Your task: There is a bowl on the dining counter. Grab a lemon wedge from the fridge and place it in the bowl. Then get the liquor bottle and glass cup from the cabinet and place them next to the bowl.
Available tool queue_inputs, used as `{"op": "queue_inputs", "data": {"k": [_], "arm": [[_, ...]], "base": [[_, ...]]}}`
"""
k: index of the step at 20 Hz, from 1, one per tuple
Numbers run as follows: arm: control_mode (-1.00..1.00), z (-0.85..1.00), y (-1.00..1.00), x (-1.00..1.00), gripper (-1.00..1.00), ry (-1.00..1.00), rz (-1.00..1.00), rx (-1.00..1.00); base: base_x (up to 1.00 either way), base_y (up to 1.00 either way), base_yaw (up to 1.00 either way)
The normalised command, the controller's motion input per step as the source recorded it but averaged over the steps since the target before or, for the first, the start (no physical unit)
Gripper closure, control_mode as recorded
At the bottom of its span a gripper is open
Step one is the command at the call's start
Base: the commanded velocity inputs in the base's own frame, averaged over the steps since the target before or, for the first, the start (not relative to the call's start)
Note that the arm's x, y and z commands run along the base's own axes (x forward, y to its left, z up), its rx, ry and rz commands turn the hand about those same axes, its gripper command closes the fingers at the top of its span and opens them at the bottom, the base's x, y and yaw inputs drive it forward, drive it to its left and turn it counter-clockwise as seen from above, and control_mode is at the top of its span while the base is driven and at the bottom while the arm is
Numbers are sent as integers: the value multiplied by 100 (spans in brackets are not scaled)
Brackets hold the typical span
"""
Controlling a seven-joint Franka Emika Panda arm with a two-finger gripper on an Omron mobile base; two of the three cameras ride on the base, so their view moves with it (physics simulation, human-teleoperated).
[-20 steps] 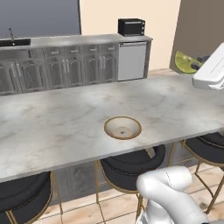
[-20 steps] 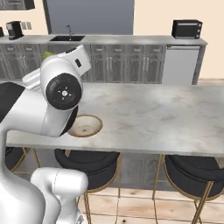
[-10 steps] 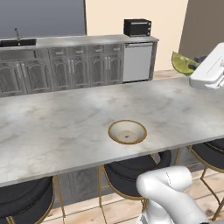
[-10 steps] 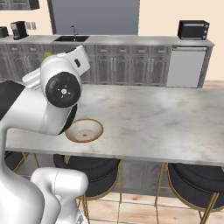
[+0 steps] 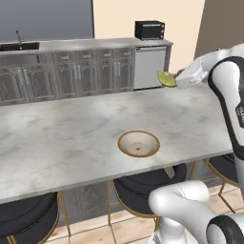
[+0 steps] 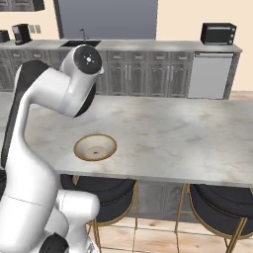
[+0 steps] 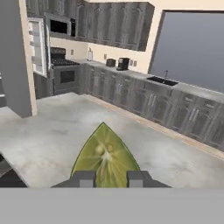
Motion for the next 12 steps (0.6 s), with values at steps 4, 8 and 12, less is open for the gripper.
{"op": "queue_inputs", "data": {"k": [4, 8, 12], "arm": [[-100, -71, 6, 59, 100, 43, 6, -4], [-100, -90, 7, 48, 100, 44, 2, -7], [-100, -82, 8, 23, 100, 33, 2, -8]], "base": [[0, 0, 0], [0, 0, 0], [0, 0, 0]]}}
